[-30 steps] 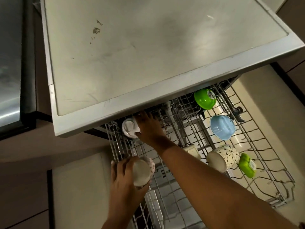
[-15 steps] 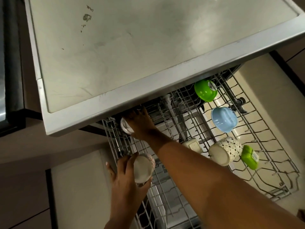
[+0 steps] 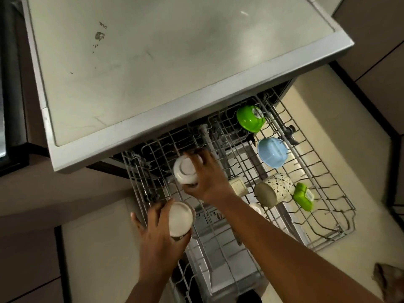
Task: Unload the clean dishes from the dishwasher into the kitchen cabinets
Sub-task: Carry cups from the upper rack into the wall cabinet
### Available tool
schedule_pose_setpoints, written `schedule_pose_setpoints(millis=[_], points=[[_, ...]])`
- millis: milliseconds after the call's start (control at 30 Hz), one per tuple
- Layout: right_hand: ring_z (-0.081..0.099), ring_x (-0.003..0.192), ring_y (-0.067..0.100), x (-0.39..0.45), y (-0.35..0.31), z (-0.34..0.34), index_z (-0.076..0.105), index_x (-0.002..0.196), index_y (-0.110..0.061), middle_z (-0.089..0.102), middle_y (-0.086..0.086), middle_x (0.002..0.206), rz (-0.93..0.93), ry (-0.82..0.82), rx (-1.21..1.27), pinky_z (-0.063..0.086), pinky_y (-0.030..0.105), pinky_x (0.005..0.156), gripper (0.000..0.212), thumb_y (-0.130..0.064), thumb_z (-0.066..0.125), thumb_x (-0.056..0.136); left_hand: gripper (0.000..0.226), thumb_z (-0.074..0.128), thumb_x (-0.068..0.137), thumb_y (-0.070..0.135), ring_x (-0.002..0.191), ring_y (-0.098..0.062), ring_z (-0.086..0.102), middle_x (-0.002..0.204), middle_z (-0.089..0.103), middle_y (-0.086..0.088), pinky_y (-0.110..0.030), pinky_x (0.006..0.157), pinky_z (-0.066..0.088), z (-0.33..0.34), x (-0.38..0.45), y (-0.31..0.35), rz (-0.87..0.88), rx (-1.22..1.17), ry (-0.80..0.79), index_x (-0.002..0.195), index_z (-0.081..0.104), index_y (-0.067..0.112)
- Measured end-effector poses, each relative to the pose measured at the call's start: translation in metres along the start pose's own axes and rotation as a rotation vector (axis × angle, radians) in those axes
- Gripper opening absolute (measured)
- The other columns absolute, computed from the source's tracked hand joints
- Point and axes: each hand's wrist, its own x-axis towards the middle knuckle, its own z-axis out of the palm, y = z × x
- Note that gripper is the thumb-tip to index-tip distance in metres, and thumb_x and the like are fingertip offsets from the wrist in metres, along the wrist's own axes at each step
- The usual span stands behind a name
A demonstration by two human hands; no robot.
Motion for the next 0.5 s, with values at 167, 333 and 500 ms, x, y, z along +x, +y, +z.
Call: schedule_pose_setpoints(millis=[167, 333, 500], points=[[0.050, 0.125, 0.030, -0.065, 0.016, -0.042, 0.034, 0.148, -0.024, 0.035, 0.008, 0.145, 0.119, 0.004, 0.034, 0.056, 0.040, 0.092, 0.093, -0.049, 0.079, 0.071, 0.092, 0.084, 0.062, 0.052, 0.118, -0.021, 0.053, 0.124, 0.045, 0.002, -0.066, 0.115, 0.010, -0.010, -0.014, 0.031, 0.059, 0.028, 0.024, 0.140, 0.044, 0.024], [0.050, 0.123, 0.021, -0.129, 0.017, -0.087, 0.036, 0.147, -0.027, 0.037, 0.003, 0.146, 0.172, 0.052, 0.030, 0.053, 0.029, 0.089, 0.090, -0.051, 0.079, 0.072, 0.093, 0.085, 0.061, 0.051, 0.114, -0.020, 0.054, 0.121, 0.046, 0.002, -0.063, 0.116, 0.009, -0.031, -0.043, 0.065, 0.073, 0.001, 0.043, 0.140, 0.045, 0.024], [0.046, 0.127, 0.022, -0.179, 0.005, -0.121, 0.032, 0.147, -0.028, 0.034, 0.002, 0.143, 0.198, 0.034, 0.095, 0.056, 0.039, 0.093, 0.090, -0.049, 0.079, 0.073, 0.089, 0.085, 0.061, 0.050, 0.109, -0.021, 0.052, 0.118, 0.047, 0.000, -0.062, 0.110, 0.025, -0.057, -0.079, 0.088, 0.084, -0.047, 0.084, 0.137, 0.049, 0.020]])
